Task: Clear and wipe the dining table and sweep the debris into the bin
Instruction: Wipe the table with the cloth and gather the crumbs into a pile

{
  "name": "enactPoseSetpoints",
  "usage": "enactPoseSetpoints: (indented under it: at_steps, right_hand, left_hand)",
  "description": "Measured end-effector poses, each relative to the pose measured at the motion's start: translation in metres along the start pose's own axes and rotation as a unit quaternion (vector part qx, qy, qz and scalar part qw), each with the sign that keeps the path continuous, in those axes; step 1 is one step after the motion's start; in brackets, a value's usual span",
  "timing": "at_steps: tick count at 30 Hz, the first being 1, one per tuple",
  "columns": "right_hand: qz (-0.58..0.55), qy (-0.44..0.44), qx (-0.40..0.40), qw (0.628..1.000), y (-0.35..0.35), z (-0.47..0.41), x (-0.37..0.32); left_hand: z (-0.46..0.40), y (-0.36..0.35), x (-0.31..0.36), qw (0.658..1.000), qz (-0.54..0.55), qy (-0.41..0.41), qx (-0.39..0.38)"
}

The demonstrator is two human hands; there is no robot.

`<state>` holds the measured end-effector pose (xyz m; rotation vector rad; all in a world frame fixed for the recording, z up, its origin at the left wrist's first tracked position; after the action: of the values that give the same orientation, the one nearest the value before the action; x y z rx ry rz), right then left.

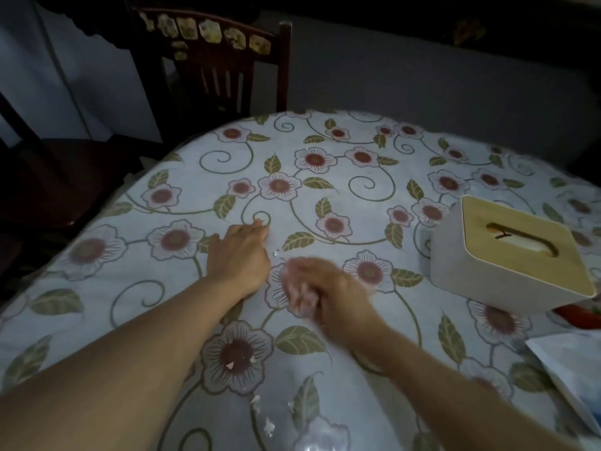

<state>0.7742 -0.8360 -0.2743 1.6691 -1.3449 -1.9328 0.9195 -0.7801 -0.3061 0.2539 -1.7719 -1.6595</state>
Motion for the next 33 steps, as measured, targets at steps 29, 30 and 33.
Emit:
enactPoseSetpoints:
  at_steps: [29, 30, 33]
  right_hand:
    - [-0.021, 0.043, -0.073, 0.996, -0.050, -0.014, -0.058]
    - [-0.037, 0.064, -0.103, 0.992, -0.053, 0.005, -0.068]
    - [-0.089, 0.081, -0.192, 0.974, -0.064, 0.057, -0.084]
  left_hand:
    - [0.031, 0.024, -0.048, 0.995, 0.053, -0.009, 0.084]
    - [0.031, 0.025, -0.049, 0.995, 0.058, -0.011, 0.083]
    - [0.038, 0.030, -0.050, 0.994, 0.073, -0.007, 0.077]
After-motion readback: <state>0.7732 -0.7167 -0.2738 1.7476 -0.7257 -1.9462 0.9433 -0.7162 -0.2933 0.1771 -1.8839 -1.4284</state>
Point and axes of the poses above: each hand's wrist, its own z-axis away from the middle knuckle, its own y-axis out of the back of the hand, x = y × z, the point moved 8 cm from there along -z, towards the middle knuckle, and after that the axes turned 7 degrees about -y, right-handed, at the moved point
